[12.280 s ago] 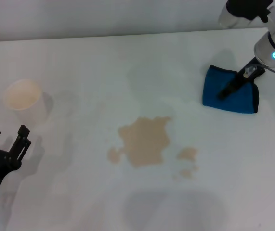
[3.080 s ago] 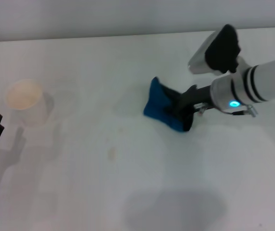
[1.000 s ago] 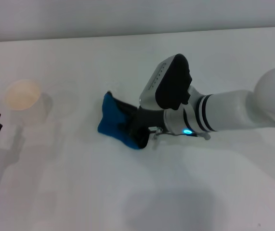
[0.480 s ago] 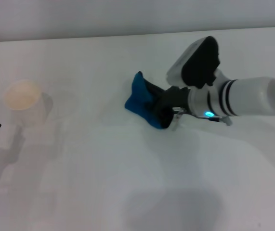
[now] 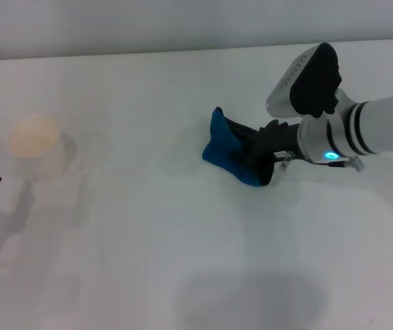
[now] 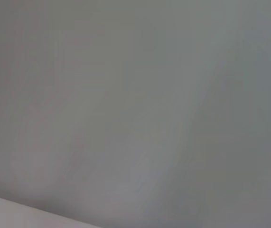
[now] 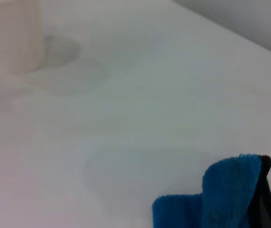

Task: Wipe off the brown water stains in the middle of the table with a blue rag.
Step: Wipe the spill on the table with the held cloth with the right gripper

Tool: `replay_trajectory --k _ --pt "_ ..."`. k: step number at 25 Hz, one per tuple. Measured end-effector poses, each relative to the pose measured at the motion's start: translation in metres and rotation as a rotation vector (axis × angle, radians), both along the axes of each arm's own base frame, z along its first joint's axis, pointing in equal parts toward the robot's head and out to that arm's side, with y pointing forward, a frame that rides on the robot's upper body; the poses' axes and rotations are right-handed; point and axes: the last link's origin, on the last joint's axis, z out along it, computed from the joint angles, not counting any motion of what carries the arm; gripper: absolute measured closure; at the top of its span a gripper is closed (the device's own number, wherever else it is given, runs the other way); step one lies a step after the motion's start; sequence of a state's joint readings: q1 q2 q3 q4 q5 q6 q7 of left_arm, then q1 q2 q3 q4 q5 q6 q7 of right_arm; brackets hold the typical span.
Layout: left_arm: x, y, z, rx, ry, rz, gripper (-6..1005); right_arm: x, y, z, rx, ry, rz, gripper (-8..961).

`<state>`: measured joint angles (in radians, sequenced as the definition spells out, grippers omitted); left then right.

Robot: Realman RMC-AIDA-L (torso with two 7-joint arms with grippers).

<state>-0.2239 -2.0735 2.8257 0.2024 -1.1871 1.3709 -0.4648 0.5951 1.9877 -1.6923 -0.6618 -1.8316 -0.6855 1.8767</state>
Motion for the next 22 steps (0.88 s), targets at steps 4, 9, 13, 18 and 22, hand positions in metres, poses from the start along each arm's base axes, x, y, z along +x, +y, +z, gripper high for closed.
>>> replay_trajectory --k 4,9,13,18,22 --pt "0.000 0.000 0.000 -0.003 0.005 -0.001 213 -0.003 0.002 0.006 -0.056 -0.031 0.049 783" --pt "-0.001 -0.001 -0.001 -0.010 0.013 -0.006 213 -0.009 0.006 0.010 -0.112 -0.069 0.105 779" --pt "-0.001 -0.001 -0.001 -0.011 0.014 -0.007 213 -0.016 0.011 0.012 -0.121 -0.089 0.138 776" --pt "-0.001 -0.002 0.000 -0.008 0.013 -0.010 213 -0.023 0.011 0.005 -0.138 -0.102 0.168 772" --pt "-0.001 -0.003 0.000 -0.007 0.013 -0.007 214 -0.025 0.007 -0.002 -0.142 -0.105 0.176 769"
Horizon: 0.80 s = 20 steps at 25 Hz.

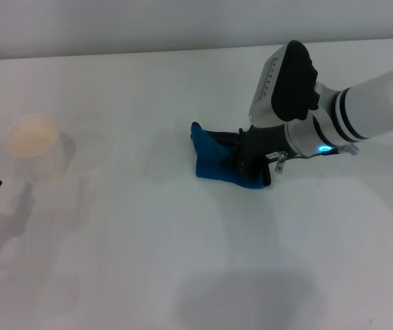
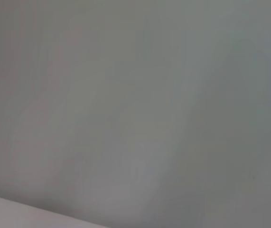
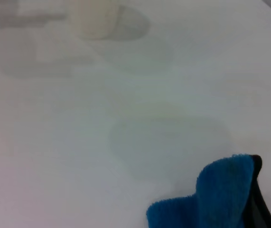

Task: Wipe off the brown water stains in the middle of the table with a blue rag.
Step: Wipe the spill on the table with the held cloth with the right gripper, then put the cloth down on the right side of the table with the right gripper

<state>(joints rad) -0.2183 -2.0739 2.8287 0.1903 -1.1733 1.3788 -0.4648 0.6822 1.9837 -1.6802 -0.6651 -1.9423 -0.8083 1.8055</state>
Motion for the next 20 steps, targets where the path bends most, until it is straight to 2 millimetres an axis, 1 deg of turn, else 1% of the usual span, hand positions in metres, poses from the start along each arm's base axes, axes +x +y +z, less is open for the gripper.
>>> replay_trajectory --k 10,20 --pt "0.000 0.000 0.000 0.001 0.000 -0.001 214 0.004 -0.001 0.003 0.033 0.006 -0.001 761" --pt "0.000 0.002 0.001 0.005 -0.008 0.000 214 0.007 0.002 0.011 0.054 0.020 -0.020 433"
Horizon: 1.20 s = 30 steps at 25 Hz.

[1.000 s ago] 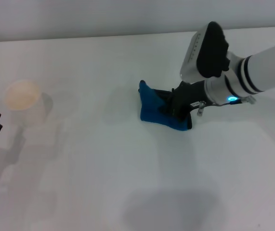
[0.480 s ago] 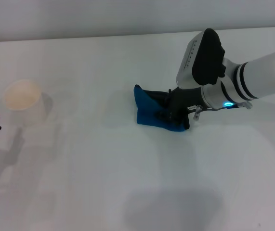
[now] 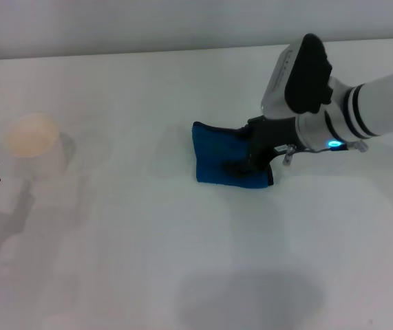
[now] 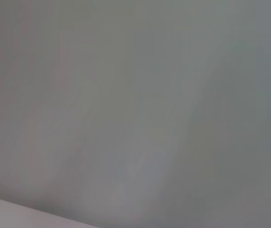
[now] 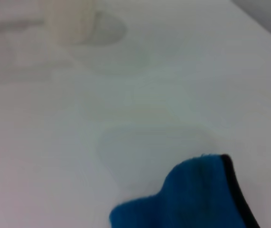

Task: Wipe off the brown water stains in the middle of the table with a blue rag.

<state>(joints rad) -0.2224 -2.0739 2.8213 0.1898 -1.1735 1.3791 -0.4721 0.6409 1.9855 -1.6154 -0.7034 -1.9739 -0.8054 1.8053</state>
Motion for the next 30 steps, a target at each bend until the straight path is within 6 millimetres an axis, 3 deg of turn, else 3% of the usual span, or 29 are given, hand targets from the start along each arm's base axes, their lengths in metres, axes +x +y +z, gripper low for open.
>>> replay_trajectory --k 7,9,11,13,14,16,20,23,27,30 --pt "-0.001 0.000 0.001 0.000 -0.007 0.003 213 -0.008 0.000 0.027 0.057 0.141 -0.028 204" --pt "-0.001 0.000 0.001 0.001 -0.006 0.003 214 -0.008 -0.004 0.045 0.090 0.267 -0.055 145" --pt "0.000 0.001 0.001 0.001 -0.006 0.001 214 -0.009 -0.005 0.052 0.100 0.328 -0.063 146" --pt "-0.001 0.003 0.002 -0.001 -0.011 0.000 214 -0.010 -0.008 0.068 0.132 0.479 -0.087 148" --pt "-0.001 0.003 0.003 -0.002 -0.012 0.000 214 -0.006 -0.010 0.084 0.181 0.638 -0.129 149" --pt "-0.002 0.005 0.004 -0.008 -0.031 0.001 213 -0.003 -0.011 0.092 0.212 0.716 -0.153 150" --pt "-0.002 0.011 0.007 -0.022 -0.057 -0.005 213 0.023 -0.018 0.120 0.373 1.039 -0.262 153" --pt "-0.001 0.013 0.008 -0.023 -0.057 -0.012 213 0.056 -0.029 0.135 0.556 1.195 -0.360 155" --pt "0.000 0.015 0.008 -0.021 -0.054 -0.015 213 0.092 -0.048 0.140 0.784 1.242 -0.392 153" --pt "-0.001 0.016 0.009 -0.021 -0.052 -0.009 213 0.108 -0.060 0.133 0.920 1.106 -0.308 151"
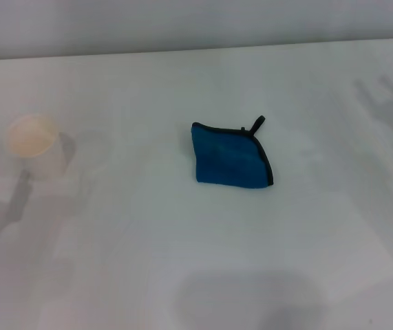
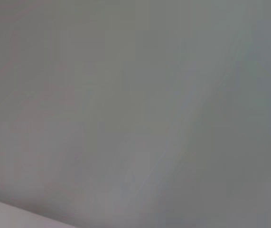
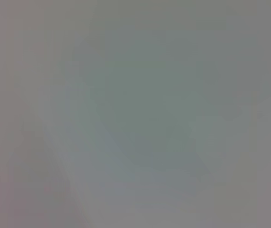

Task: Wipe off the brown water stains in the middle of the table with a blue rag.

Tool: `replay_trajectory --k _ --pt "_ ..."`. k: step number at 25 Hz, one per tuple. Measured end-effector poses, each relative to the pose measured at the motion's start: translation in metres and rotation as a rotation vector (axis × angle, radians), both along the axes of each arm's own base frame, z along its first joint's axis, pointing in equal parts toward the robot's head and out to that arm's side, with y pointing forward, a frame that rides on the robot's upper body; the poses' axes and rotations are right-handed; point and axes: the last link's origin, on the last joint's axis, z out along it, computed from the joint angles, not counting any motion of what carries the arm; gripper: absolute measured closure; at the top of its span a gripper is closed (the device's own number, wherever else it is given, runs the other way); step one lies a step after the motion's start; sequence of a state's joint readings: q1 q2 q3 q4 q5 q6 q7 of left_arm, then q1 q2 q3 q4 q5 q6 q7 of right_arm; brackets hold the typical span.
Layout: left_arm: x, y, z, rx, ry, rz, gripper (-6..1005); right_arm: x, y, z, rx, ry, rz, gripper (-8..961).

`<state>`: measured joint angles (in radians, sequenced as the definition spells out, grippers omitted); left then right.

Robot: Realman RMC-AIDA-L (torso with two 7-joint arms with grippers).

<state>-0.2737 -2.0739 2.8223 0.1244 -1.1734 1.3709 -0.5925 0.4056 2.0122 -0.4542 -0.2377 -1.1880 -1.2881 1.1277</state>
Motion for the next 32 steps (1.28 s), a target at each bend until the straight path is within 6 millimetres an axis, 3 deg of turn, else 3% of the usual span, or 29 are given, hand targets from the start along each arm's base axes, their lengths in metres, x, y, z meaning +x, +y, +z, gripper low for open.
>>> replay_trajectory --k 5,9,32 --pt "-0.001 0.002 0.000 -0.002 0.002 0.008 213 0.018 -0.013 -0.033 0.090 -0.474 -0.110 148" --pt "0.001 0.005 0.001 0.003 0.001 0.004 213 0.025 -0.018 -0.049 0.106 -0.623 -0.198 146" --pt "-0.007 0.010 -0.007 -0.033 0.012 0.077 213 0.030 -0.022 -0.042 0.121 -0.509 -0.226 146"
